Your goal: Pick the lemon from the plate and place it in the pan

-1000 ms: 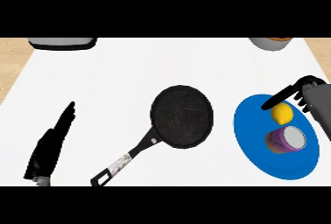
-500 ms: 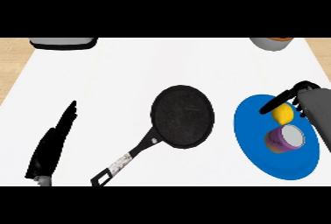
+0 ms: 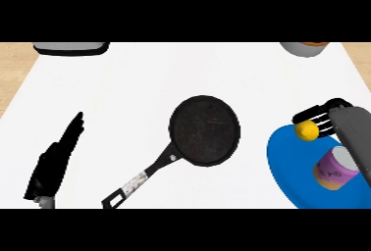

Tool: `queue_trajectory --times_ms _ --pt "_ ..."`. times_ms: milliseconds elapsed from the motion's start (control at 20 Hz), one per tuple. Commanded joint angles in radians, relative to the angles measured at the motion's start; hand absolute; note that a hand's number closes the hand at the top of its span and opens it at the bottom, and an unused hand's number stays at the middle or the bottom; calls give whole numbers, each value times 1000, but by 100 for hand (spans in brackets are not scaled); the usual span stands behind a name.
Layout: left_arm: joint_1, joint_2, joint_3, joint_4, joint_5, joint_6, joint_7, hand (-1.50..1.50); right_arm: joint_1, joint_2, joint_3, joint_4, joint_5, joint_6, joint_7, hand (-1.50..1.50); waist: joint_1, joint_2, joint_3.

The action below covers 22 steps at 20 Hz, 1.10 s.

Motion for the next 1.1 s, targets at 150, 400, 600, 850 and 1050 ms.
queue_trajectory --times_ms 150,400,600,850,1050 --pt "28 17 39 -30 16 -42 -14 0 -44 40 -59 -20 13 -75 54 150 4 0 0" --pt "21 -10 45 51 -15 -4 -37 0 146 126 81 -230 139 -213 2 150 -51 -21 -4" --pt "57 -14 44 12 -10 2 4 0 227 226 255 -313 286 -274 -48 150 -92 -62 -10" --pt "89 -13 52 25 -19 14 1 0 223 157 376 -468 482 -459 -13 150 -127 -77 -14" --pt "82 6 72 15 -13 9 7 0 167 105 475 -595 676 -574 13 150 -127 -77 -12"
